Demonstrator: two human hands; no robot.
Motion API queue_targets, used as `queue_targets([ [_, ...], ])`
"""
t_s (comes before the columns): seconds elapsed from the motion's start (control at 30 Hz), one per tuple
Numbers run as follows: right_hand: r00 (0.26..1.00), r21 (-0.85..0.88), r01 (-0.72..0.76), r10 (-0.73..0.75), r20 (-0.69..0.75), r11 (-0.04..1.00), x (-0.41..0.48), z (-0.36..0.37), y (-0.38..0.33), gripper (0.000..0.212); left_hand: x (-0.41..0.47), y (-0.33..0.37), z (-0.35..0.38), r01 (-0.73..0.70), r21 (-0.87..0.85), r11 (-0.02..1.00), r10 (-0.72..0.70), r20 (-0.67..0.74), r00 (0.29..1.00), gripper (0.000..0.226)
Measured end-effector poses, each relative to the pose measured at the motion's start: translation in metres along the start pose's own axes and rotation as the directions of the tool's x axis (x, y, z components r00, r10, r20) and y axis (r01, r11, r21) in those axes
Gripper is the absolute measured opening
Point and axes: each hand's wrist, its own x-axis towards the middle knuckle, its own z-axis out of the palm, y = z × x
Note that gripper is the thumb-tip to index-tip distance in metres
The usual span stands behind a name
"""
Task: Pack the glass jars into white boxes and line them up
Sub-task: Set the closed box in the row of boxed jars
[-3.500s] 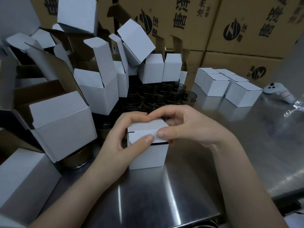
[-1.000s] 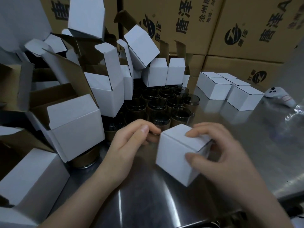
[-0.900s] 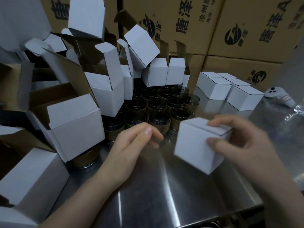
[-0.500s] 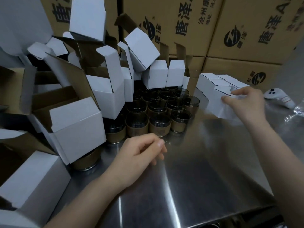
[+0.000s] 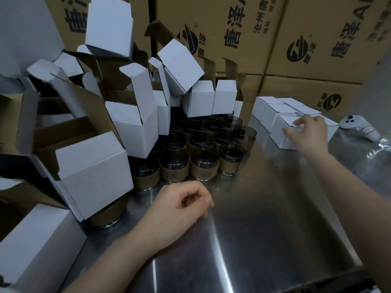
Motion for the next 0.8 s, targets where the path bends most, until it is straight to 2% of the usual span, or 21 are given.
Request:
queue_targets([
  [0.33,1.0,-0.314,0.008,-0.013,-0.014,0.949,0.012,-0.002,0.004,0.038,0.0,-0.001,-0.001,0.015,0.008,1.0,-0.015,-0.003,1.0,0.02],
  [0.67,0.989,-0.377,-0.028,0.079,0.122,0.926,0.02,-0.004,-0.001,0.04,0.001,-0.002,-0.002,0.023,0.041,0.999,-0.023,-0.001,1.0,0.017],
  [0.8,0.964,-0.398,-0.081,0.173,0.202,0.914,0.013,-0.006,-0.017,0.04,0.001,-0.001,-0.002,0.029,0.023,0.999,-0.029,-0.006,1.0,0.017],
])
